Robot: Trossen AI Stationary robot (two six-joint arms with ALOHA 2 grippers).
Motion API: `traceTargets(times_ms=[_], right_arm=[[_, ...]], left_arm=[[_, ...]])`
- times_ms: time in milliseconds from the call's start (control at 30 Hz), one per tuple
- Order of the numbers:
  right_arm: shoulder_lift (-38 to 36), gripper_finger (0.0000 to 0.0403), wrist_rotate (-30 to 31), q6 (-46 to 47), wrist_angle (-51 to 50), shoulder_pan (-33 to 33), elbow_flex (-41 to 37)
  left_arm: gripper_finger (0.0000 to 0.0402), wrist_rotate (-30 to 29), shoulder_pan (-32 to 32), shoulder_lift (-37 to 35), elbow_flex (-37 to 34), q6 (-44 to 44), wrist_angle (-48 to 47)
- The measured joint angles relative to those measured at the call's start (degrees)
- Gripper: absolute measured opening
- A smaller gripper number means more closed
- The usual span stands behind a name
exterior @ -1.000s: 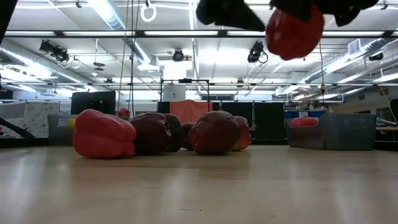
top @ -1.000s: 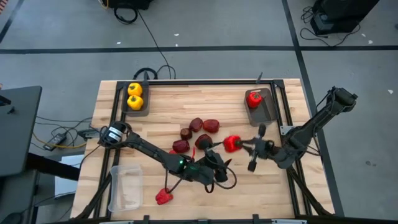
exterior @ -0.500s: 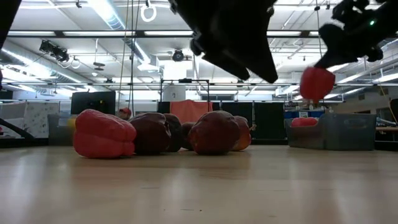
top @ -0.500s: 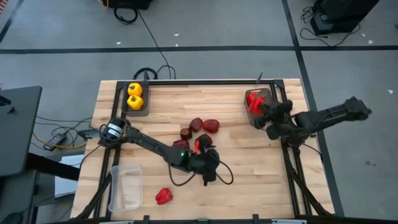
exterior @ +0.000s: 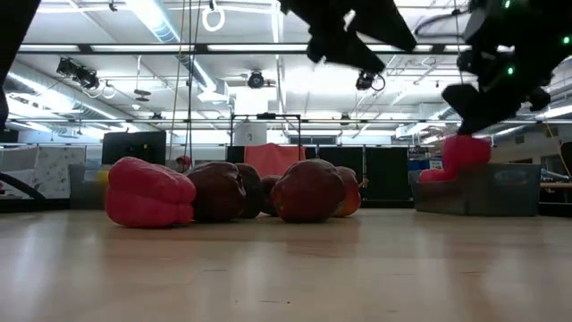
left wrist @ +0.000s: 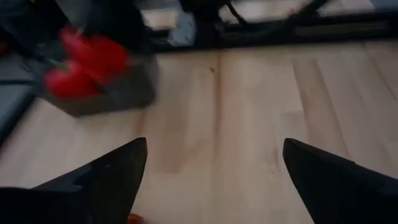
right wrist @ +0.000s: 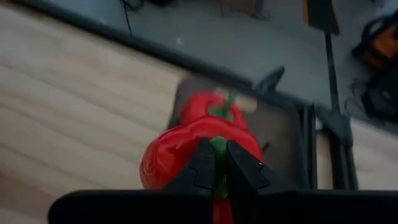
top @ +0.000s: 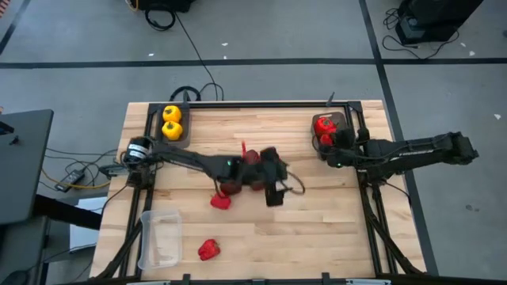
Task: Sort produce into baskets
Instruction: Put the red bell pepper into the right black transparent bin
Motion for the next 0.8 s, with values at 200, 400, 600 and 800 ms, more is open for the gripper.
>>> traceTargets(times_ms=[200, 400, 600, 800], right_arm=[[2.16, 0.0025, -2.18, 4.86, 5.32, -1.28, -7.02], [2.14, 0.0025, -3.11, 4.26, 11.12, -1.3, -10.38], [2.43, 0.0025, -5.54, -1.74, 14.93, -2.26, -10.61], [2.45, 0.0057, -8.51, -5.03, 16.47, -3.78, -10.55]], left_arm=[[0.0361, -1.78, 1.22, -7.44, -3.57, 2.73, -0.43], [0.0348, -7.08, 1.62, -17.51, -15.29, 0.15, 7.51], [0.0347, -10.0, 2.37, -27.32, -32.53, -4.97, 20.87], [0.0347, -21.94, 2.28, -33.73, -41.97, -7.93, 27.78]])
